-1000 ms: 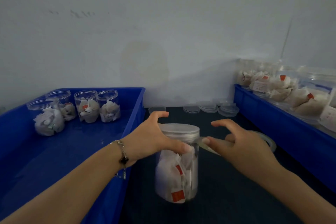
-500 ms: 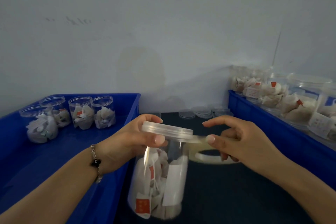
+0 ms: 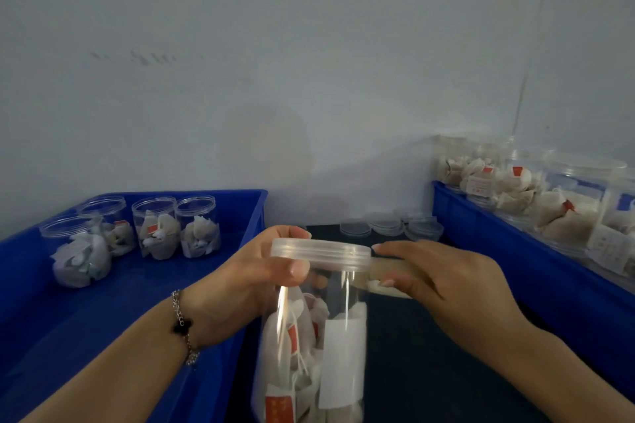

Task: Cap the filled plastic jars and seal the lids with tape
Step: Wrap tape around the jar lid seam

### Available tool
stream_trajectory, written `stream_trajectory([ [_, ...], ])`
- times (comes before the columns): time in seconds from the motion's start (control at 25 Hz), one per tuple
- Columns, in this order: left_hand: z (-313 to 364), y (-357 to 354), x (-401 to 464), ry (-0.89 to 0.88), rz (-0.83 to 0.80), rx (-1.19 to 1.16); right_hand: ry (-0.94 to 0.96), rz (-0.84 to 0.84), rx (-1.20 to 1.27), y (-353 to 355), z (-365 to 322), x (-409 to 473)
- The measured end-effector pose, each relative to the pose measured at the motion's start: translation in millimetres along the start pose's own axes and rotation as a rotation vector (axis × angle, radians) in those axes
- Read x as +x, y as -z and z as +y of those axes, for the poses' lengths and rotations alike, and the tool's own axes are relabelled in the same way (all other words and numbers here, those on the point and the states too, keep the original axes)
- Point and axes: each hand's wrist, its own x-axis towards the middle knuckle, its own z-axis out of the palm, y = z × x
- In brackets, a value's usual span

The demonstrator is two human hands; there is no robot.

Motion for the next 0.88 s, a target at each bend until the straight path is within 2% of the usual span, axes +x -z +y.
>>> stream_trajectory([
  [0.2,1.2,-2.8,1.6,0.02,0.024,0.03,0.085,-0.087,-0.289,-11.6,-5.2,2.7],
  [0.28,0.0,-5.7,1.7,0.021,0.043,0.023,-0.018,-0.293,-0.278,-15.1,-14.0,5.9],
  [0.36,-1.9,-9.9,1.5,0.013,0.071,0.017,-0.123,-0.396,-0.263,-22.1,-21.2,6.8],
  [0.48,-4.2,-13.9,2.2,-0.001,0.099,0.069,-0.234,-0.399,-0.285,-28.0,-28.9,9.4],
  [0.6,-5.6,-14.3,3.2,-0.007,0.109,0.074,-0.278,-0.393,-0.261,-34.2,-29.5,6.7],
  [0.76,-7.2,-11.8,5.7,0.033,0.091,0.029,-0.321,-0.465,-0.244,-37.2,-31.1,2.3],
  [0.88,-8.5,-12.2,9.2,0.046,0.189,0.099,-0.379,-0.448,-0.232,-37.5,-29.7,4.7],
])
